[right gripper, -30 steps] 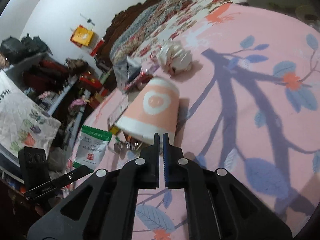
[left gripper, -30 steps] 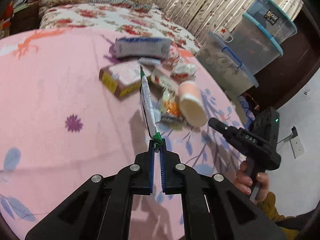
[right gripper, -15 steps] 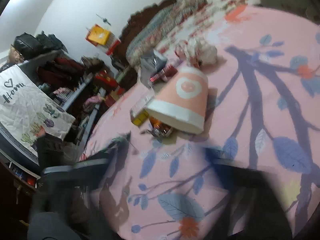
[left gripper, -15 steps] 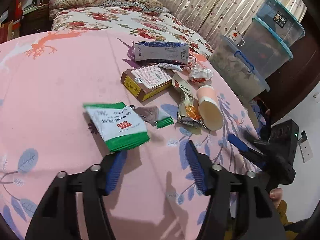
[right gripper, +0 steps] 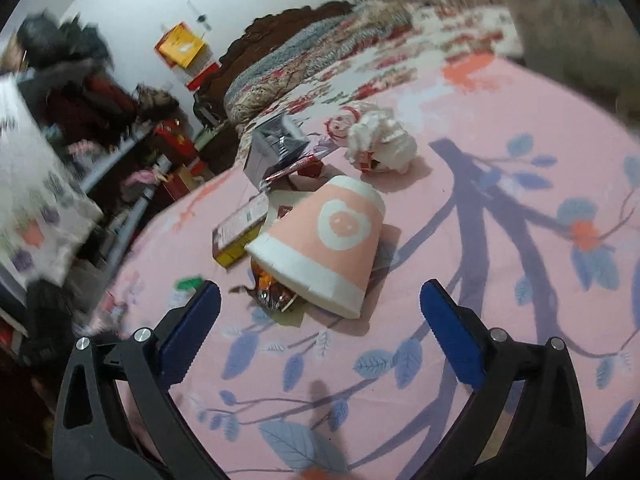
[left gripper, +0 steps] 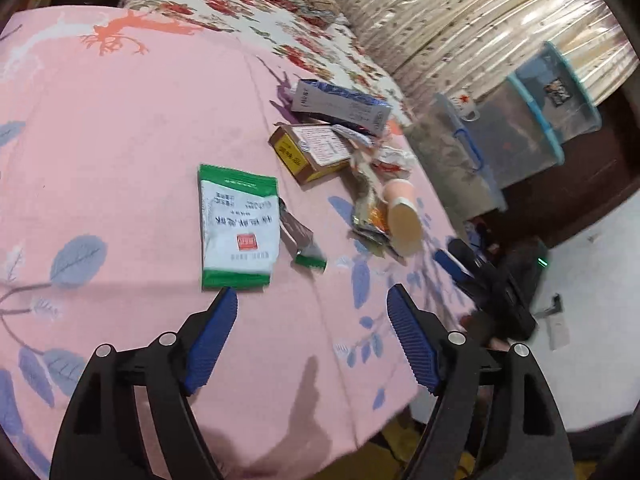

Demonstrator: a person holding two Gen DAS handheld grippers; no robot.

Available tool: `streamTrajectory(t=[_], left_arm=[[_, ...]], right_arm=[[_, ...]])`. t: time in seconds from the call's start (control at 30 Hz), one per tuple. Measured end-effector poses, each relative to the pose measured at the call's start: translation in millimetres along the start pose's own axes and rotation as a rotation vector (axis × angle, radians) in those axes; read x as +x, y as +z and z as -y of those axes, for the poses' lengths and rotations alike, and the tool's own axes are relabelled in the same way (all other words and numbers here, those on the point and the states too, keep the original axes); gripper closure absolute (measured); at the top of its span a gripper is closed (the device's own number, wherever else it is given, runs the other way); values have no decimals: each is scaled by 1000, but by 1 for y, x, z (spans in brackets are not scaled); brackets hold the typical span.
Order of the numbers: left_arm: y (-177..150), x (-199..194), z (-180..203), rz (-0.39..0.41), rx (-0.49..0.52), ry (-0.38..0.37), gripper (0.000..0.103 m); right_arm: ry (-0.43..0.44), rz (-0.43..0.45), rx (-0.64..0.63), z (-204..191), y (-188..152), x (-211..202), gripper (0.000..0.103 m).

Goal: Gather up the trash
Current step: 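Grasp the green-white packet with left gripper while right gripper grasps the paper cup, then release the green packet and paper cup into the wastebasket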

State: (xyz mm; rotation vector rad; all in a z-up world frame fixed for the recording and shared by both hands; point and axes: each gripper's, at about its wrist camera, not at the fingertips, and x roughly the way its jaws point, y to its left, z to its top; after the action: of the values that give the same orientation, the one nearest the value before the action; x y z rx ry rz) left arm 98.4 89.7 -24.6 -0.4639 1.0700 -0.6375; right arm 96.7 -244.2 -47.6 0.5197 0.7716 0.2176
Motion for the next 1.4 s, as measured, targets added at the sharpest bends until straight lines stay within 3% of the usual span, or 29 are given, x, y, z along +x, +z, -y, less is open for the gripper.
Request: streamTrajectory(t=[0.07, 0.23, 0.37, 0.43, 0.47, 0.57, 0.6, 0.63, 0.67, 0.83, 1.13, 1.27, 1.4], left_arm=[[-1, -11, -5, 17, 0, 1, 30], [21, -12, -29, 62, -64, 111, 32], [40, 27, -26, 4, -30, 184, 50], [43, 38, -13, 14, 30, 248, 51], [42, 41, -9, 19, 50, 268, 55], [37, 55, 0, -9, 86, 286, 103], [35, 61, 0, -40, 81, 260, 102], [34, 60, 1, -24, 70, 249, 102], [32, 61, 3, -31, 75, 237, 102], [29, 53, 27, -17, 113, 153, 103], [43, 57, 89, -15, 195, 27, 103], [54, 92, 131, -56, 276, 8, 103], [66, 159, 182, -148, 347, -27, 103]], right_arm=[[23, -15, 58, 12, 4, 2, 7], [45, -42, 153, 26, 16, 18, 11], [69, -69, 203, 24, 21, 36, 11], [80, -81, 214, 20, 23, 45, 11], [92, -89, 219, 18, 22, 50, 11], [79, -91, 166, 4, 22, 62, 6], [71, -91, 145, -1, 21, 65, 6], [65, -88, 132, -5, 21, 67, 6], [62, -84, 120, -7, 20, 68, 15], [94, -76, 115, -7, 11, 64, 34], [141, 66, 152, 24, 11, 7, 40], [89, 98, 181, 57, 10, -17, 40], [23, 166, 240, 108, 13, -58, 40]])
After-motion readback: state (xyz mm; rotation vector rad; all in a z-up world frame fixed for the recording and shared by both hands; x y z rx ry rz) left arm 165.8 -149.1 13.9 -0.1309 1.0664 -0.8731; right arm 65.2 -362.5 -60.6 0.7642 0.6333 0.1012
